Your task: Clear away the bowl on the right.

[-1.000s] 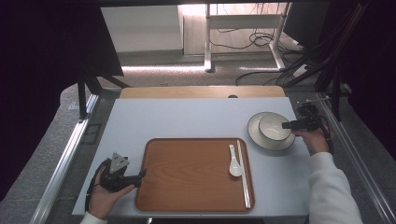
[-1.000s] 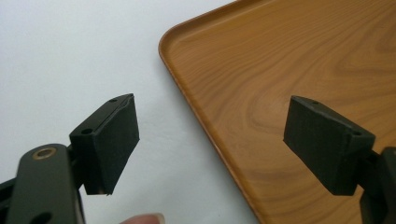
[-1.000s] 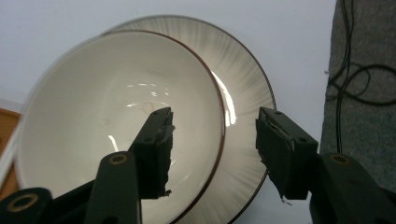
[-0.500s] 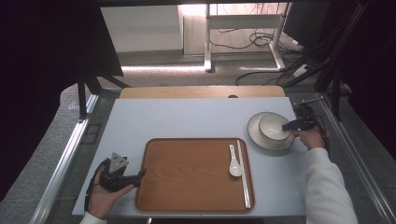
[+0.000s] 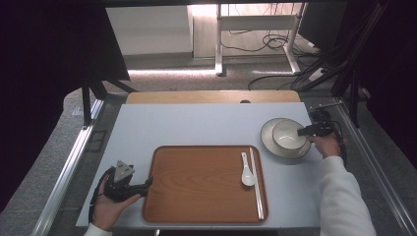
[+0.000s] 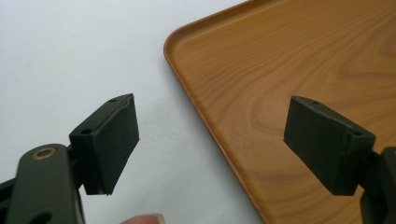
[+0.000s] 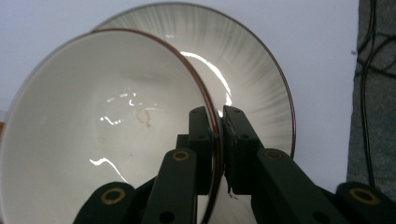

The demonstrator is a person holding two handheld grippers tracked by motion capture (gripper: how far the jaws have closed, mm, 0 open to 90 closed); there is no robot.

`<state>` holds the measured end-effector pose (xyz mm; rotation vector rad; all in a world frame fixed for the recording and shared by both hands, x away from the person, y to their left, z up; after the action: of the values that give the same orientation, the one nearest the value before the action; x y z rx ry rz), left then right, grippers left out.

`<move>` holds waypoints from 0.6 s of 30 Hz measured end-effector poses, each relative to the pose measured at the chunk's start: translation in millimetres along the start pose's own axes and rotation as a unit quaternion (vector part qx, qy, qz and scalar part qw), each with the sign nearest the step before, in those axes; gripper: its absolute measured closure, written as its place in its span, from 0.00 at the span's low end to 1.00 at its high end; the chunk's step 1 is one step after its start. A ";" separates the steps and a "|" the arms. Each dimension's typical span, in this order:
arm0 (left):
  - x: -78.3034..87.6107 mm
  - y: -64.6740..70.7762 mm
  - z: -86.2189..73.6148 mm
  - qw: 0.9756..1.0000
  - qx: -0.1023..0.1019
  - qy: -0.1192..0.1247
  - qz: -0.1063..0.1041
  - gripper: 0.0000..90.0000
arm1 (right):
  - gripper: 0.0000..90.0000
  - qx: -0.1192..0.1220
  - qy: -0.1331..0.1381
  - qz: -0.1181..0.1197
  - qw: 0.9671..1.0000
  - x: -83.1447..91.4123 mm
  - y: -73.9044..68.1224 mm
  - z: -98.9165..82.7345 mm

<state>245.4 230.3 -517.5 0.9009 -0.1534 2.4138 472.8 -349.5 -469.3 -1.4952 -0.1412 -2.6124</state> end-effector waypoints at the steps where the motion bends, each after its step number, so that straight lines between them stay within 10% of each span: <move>1: -0.2 0.0 0.0 1.000 0.000 0.000 0.000 0.20 | 0.92 0.005 0.005 -0.005 1.000 2.1 -1.8 -0.2; 18: -0.6 1.4 0.2 1.000 0.000 0.000 -0.002 0.20 | 0.92 0.041 0.060 0.087 0.994 40.2 -28.1 -15.4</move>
<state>245.1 228.7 -517.6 0.9016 -0.1511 2.4110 435.1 -326.6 -442.9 -1.2613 -0.0995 -2.5169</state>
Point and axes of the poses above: each handheld gripper's, and its own axes: x roughly backward along the jaws, z roughly out of its top, y roughly to its right, the point moved 2 cm from there along -x, roughly forward along the jaws, and after that the axes turned 11 degrees about -z, right-handed, at the moved point
